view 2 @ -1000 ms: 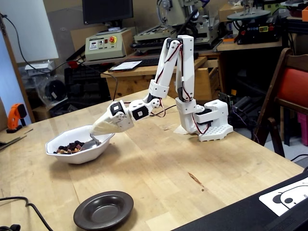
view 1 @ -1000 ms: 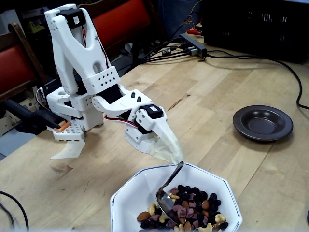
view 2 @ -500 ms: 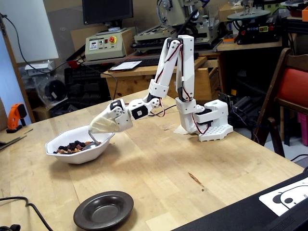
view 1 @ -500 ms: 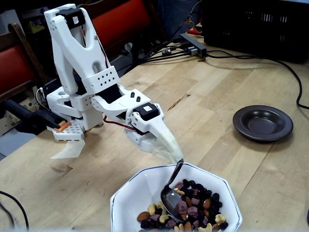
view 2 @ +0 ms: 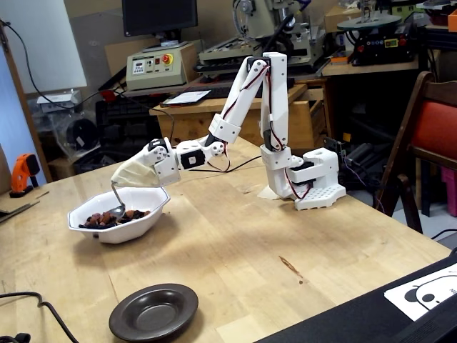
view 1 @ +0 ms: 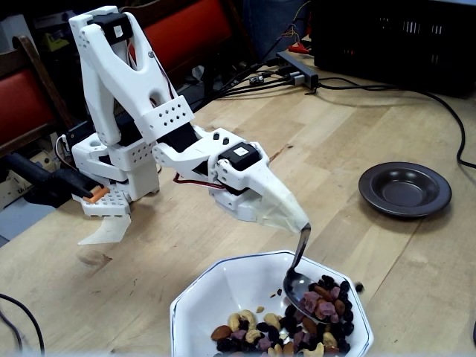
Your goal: Use spoon to transfer food from the white bowl to brown plate
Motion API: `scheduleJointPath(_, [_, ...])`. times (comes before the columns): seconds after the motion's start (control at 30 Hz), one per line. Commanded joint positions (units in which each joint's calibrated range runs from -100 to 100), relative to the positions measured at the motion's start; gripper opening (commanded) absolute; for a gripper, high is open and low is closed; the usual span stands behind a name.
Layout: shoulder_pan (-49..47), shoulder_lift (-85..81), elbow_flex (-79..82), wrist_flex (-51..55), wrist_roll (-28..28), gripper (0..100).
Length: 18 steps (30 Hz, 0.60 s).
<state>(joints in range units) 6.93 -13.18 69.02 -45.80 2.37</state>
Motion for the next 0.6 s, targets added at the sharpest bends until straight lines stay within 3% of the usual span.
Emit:
scheduleJointPath(0.0, [-0.05, -0.98, -3.45, -0.84, 0.0, 2])
scheduleJointPath(0.57, [-0.05, -1.07, -4.07, -1.94, -1.9, 2])
